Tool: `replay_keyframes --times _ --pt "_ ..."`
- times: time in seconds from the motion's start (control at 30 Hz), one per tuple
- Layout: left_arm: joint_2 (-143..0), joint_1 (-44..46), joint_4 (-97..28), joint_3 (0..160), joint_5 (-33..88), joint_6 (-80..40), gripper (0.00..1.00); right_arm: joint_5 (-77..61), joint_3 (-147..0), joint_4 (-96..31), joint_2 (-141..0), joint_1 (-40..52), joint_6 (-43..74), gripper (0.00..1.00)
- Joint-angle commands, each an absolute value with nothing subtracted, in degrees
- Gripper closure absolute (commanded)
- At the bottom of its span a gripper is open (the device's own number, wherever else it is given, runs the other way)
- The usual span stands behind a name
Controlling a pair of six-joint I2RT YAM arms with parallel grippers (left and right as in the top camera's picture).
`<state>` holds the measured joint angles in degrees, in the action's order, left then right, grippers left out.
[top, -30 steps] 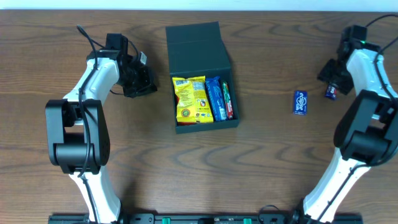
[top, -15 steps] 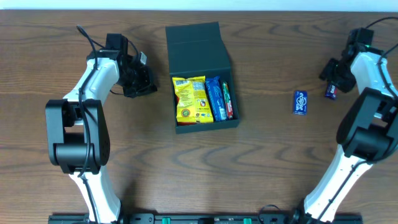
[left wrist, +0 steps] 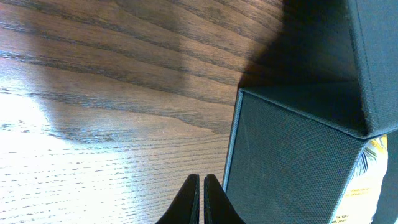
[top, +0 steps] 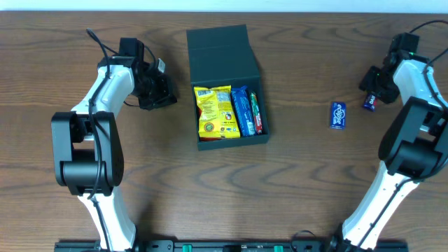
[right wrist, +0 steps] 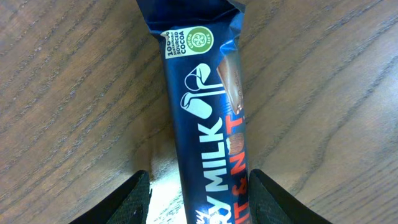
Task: Pack container
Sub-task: 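Move the right gripper to the Dairy Milk bar and grasp it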
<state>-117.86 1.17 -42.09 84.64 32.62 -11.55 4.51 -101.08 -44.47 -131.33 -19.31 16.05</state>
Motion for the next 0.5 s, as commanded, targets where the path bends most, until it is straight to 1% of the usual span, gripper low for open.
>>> replay_keyframes --times 0.0,0.17,0.23,0.33,0.47 --pt "-118.69 1.15 -42.41 85.23 32.47 -10.76 0.94 4.47 -100.90 -44.36 -133.01 -19.86 15.55 0.50" --pt "-118.69 1.15 -42.39 85.23 32.47 -10.76 0.94 4.47 -100.90 -43.86 -133.12 -19.97 15.57 0.52" --pt "-118.69 1.15 -42.39 85.23 32.47 -10.74 0.94 4.40 -100.90 -43.68 -133.14 -20.10 15.57 0.55" --pt "-118.69 1.15 -42.37 85.23 32.45 -10.74 0.94 3.95 -100.90 -43.66 -133.34 -20.40 15.57 0.57" --pt "-118.69 1.15 -42.39 85.25 32.47 -10.74 0.94 2.28 -100.90 -43.68 -133.97 -20.62 15.59 0.66"
